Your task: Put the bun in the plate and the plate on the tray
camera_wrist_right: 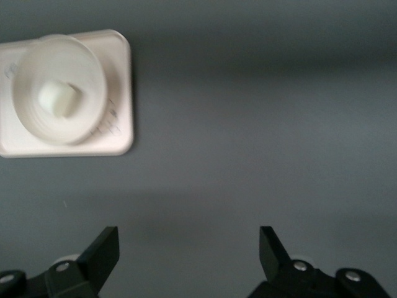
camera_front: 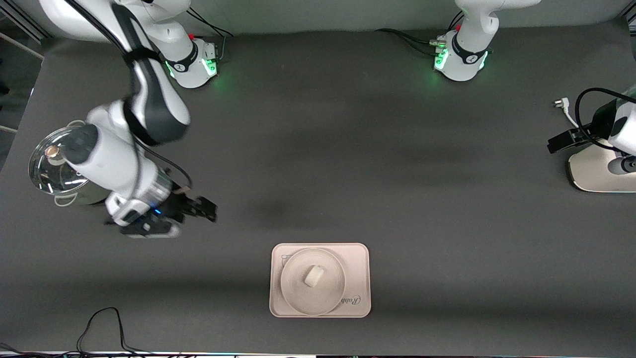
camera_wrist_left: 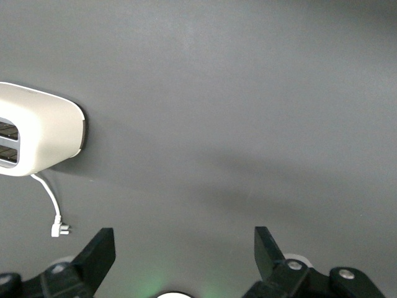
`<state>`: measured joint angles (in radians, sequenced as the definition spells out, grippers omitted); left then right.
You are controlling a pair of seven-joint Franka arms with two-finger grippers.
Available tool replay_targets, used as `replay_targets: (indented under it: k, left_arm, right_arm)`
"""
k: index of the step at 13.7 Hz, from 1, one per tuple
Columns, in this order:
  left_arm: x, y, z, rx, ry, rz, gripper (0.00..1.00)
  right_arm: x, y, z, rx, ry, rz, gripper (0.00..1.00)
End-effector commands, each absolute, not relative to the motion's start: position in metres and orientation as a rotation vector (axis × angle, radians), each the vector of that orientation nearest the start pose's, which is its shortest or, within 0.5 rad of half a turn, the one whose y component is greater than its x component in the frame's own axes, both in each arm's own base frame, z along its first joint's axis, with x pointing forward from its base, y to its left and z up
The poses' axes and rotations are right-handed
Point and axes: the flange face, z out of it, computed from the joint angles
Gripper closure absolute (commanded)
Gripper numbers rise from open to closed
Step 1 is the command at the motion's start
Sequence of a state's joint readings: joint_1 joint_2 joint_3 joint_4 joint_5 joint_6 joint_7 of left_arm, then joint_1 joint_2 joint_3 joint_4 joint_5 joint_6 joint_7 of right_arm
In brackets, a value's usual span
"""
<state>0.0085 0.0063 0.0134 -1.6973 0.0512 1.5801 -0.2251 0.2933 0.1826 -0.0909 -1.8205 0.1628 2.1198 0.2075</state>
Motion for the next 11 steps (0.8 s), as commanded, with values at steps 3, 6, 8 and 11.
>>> replay_targets:
  k: [3, 6, 8, 11]
  left_arm:
    - [0.547, 0.017, 0.565, -3.058, -0.354, 0.196, 0.0]
    - [0.547, 0.018, 0.565, -3.06, -0.357, 0.196, 0.0]
    - [0.547, 0.018, 0.565, -3.063, -0.357, 0.195, 0.0]
    - [0.547, 0.02, 0.567, -3.063, -0.365, 0.19, 0.0]
  right_arm:
    - [0.537, 0.054, 0.554, -3.066, 0.153, -0.14, 0.0]
    - [0.537, 0.04, 0.579, -3.109, 0.161, -0.03, 0.0]
    - [0.534, 0.044, 0.576, -3.114, 0.172, 0.025, 0.0]
    - [0.532, 0.044, 0.572, -3.109, 0.178, 0.06, 0.0]
